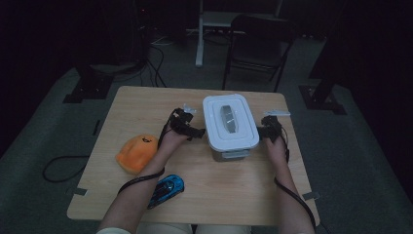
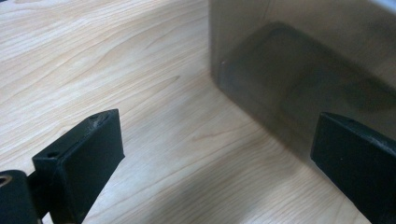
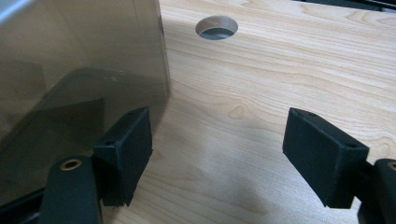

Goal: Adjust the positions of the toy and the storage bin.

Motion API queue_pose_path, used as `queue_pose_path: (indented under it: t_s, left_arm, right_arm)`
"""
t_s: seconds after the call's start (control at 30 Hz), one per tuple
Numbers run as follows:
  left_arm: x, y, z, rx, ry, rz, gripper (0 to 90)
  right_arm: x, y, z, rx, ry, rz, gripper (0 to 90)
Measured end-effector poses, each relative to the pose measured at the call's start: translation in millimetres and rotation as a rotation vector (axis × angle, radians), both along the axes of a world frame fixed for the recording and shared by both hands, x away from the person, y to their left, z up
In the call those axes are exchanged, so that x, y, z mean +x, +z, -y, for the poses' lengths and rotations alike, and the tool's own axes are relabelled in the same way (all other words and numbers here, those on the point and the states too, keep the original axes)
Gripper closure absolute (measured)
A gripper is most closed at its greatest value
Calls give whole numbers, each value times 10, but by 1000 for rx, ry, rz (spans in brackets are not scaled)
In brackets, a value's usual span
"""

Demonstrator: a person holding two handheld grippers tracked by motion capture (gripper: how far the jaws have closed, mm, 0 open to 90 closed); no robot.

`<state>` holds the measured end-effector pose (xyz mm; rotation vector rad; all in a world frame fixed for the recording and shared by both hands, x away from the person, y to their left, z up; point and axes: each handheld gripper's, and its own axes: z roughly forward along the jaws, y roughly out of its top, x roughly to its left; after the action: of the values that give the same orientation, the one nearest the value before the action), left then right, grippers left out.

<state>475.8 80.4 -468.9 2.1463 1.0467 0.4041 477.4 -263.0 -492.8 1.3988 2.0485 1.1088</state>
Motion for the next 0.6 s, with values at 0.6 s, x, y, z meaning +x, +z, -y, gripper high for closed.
queue_pose_path:
  t_s: [0.6]
  left_arm:
    - [-173, 65, 112, 29, -50, 12, 32]
  right_arm:
    - [-90, 42, -1, 5, 110, 17, 282]
